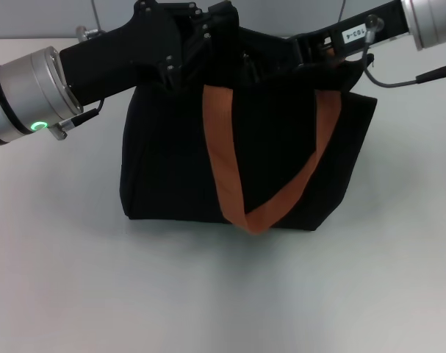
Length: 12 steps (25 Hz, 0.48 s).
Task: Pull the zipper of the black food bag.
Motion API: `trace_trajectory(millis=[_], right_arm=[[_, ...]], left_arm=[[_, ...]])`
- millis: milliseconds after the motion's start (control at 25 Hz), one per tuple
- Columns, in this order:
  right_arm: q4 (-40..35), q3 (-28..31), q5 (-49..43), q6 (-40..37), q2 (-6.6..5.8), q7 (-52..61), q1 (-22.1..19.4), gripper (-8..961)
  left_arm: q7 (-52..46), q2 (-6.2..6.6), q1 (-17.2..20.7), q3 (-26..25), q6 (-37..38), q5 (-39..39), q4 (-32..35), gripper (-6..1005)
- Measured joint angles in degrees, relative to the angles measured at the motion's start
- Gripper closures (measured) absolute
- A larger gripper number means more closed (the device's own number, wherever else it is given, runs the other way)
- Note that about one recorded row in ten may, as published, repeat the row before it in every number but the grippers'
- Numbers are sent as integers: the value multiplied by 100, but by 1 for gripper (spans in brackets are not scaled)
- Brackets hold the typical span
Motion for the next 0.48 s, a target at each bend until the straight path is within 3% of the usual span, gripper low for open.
trace_trajectory(millis=[280, 480], right_arm=[[-36, -14, -8, 150, 105, -31, -34, 625], [-53, -17, 23, 164, 128, -65, -46, 737]], left_arm=[[8, -1, -11, -2, 25, 0, 1, 964], [8, -1, -13, -2, 43, -1, 2, 964]])
